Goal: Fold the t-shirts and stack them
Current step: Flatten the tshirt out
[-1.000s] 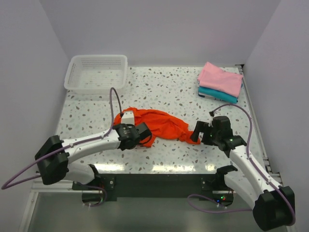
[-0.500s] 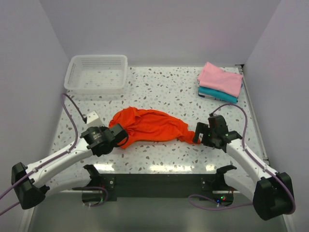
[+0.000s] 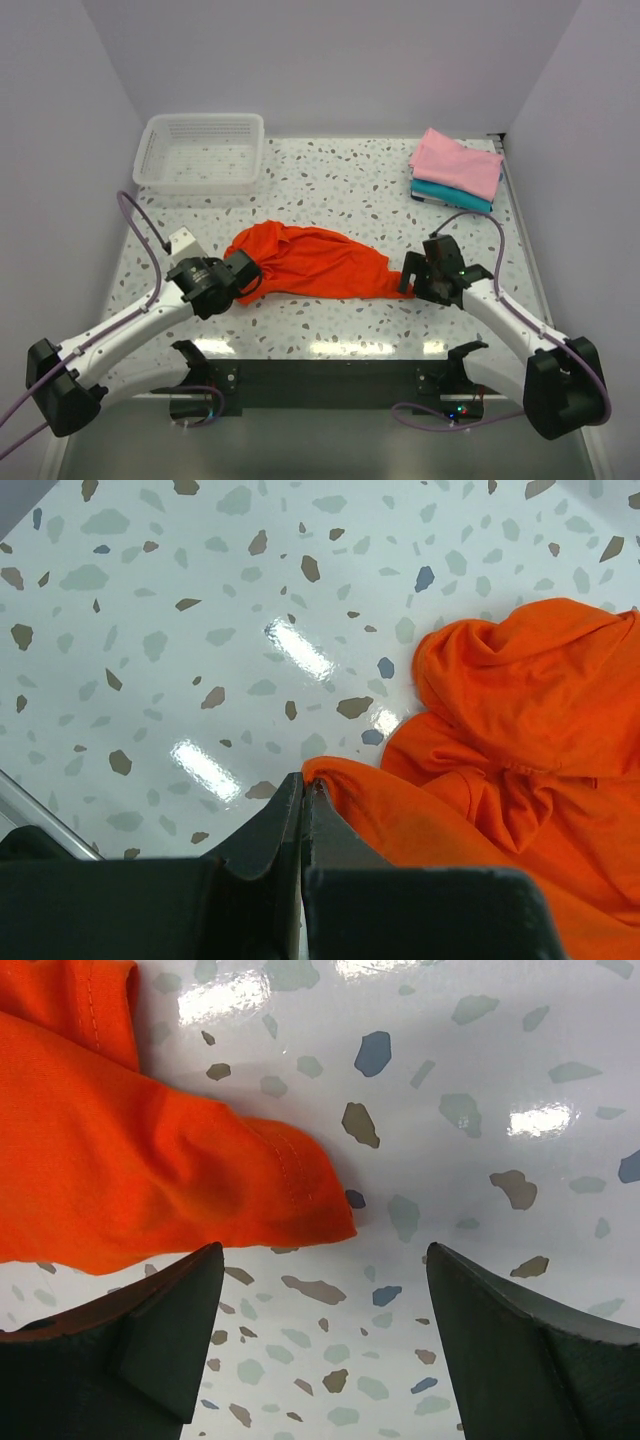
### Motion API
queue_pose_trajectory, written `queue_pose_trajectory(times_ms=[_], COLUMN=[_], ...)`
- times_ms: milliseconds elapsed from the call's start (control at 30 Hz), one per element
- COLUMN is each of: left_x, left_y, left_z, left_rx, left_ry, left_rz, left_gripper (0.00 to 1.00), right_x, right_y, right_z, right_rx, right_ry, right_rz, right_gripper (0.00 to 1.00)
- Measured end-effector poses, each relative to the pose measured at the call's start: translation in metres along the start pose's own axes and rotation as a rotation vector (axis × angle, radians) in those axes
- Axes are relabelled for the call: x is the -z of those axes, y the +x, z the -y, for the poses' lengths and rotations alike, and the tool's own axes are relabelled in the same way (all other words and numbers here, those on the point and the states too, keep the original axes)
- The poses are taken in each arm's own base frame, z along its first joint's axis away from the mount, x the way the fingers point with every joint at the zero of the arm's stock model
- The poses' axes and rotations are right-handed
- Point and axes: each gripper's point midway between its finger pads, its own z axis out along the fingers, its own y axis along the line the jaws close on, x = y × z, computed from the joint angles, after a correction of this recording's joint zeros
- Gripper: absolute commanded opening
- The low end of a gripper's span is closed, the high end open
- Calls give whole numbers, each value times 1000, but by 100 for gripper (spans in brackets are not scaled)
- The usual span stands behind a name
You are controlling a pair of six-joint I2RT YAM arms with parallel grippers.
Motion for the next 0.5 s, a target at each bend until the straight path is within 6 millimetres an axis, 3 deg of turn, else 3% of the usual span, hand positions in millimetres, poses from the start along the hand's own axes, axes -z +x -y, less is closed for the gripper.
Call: queue_pose_trajectory(times_ms=[67, 300, 367, 500], left_x=[-1, -3, -3, -3], left_y=[-1, -1, -2, -3], left_z=[1, 1, 1, 1], left_rx=[-1, -11, -10, -3], left_ry=[-2, -12, -12, -8], left_rz=[6, 12, 13, 16], left_gripper=[0, 0, 0, 0], right_x=[-3, -14, -18, -23], right_y=[2, 4, 7, 8], right_z=[-1, -10, -11, -15], right_rx=[4, 11, 16, 30], right_ry=[5, -4, 3, 7], right_rz=[-8, -21, -38, -43], right_gripper=[83, 55, 53, 38])
